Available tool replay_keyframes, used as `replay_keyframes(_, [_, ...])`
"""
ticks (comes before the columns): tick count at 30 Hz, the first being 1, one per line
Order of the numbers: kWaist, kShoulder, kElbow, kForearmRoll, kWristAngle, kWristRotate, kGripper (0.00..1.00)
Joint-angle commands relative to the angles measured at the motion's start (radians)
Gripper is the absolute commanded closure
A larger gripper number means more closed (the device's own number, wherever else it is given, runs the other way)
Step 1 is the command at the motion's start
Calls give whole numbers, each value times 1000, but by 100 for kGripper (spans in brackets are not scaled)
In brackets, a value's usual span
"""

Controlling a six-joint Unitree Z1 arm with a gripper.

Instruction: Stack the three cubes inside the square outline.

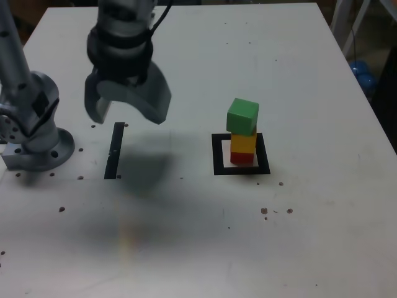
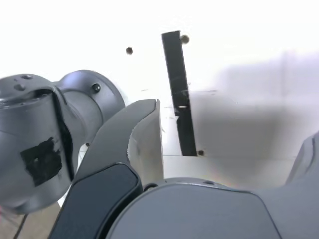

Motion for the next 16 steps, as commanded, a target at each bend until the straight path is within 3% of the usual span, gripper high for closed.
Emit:
replay_keyframes(1, [2, -10, 51, -49, -20, -11, 1])
replay_keyframes(7, [2, -17, 130, -122, -62, -15, 1])
replay_keyframes(16, [3, -23, 184, -158, -103, -15, 1])
